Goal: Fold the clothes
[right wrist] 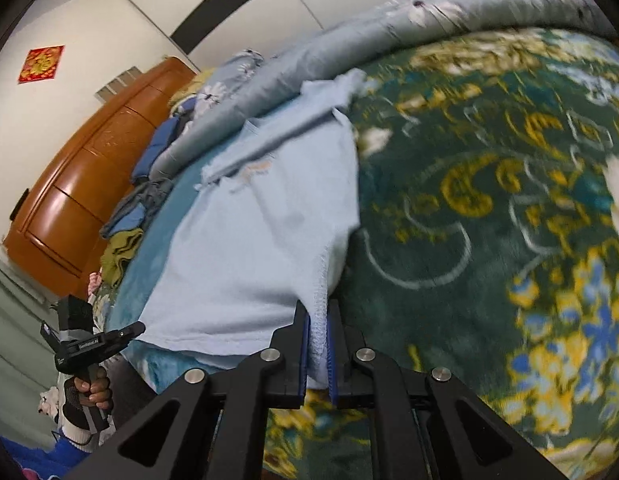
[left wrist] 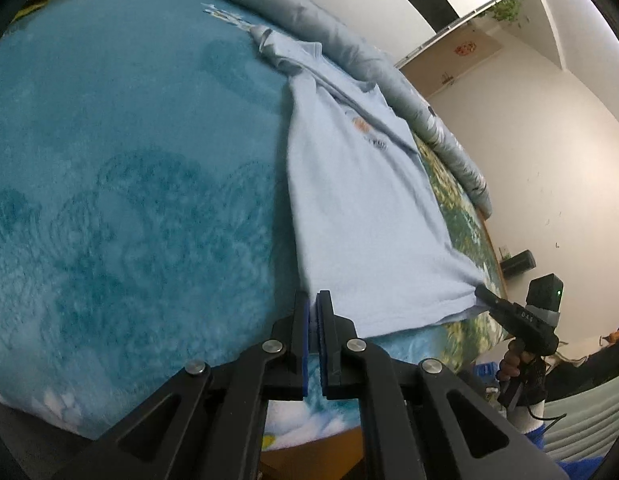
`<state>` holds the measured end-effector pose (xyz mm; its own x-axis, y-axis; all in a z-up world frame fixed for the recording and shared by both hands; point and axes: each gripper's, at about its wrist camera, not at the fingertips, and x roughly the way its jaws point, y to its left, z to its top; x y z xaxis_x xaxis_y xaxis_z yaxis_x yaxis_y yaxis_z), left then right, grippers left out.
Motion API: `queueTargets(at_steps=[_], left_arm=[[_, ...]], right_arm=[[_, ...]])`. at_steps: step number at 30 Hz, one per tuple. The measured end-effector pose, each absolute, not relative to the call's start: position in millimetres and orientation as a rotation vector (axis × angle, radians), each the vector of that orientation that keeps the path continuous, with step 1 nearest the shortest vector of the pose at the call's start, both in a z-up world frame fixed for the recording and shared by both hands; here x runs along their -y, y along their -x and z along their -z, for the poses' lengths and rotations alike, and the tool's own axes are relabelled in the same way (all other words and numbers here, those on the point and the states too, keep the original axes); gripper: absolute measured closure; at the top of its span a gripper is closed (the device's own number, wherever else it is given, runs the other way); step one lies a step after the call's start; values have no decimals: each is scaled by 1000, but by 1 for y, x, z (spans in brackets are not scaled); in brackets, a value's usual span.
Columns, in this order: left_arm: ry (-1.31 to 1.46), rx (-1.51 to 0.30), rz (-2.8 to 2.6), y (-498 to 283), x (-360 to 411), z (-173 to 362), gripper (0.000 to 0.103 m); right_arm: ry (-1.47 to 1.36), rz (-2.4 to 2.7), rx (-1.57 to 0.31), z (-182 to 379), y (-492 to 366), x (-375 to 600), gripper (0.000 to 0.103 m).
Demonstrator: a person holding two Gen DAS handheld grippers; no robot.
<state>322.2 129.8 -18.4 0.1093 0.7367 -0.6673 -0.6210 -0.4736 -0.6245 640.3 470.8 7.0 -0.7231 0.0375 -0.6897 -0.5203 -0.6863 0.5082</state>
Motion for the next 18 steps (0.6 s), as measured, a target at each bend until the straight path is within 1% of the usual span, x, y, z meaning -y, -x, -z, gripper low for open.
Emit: queueTargets(at_steps=[3,4,5,9,10,11,13,18], left_arm=[[1300,110,-1608,-324,-131,20,97],[1306,100,-1611,-324,-133,21,95],[1312,90,-1613,-325,-135,22,91],[1330,94,-1610,-324,-135,24,88],[1339,111,-1603,-323,-134,25,85],[1345,128,-1593,-322,-134,25,80],[1344,140,-1584,-324,-135,25,75],[1338,116,-1596,-329,-136,22,75]], right_arm=[[986,-2426,-1031,0,-642,-468,95],[994,-2421,-1029,2,-643,-467,94],[998,-2416,-1022,3,-643,-466,91],[980,-2410,-1055,7,-648,-466,90],[982,-2403,-1057,8,-648,-466,88],[989,-2396,-1057,10,-648,-466,85],[989,-2387,-1071,13,-648,-465,83],[964,-2393,-1111,14,-652,-463,82]])
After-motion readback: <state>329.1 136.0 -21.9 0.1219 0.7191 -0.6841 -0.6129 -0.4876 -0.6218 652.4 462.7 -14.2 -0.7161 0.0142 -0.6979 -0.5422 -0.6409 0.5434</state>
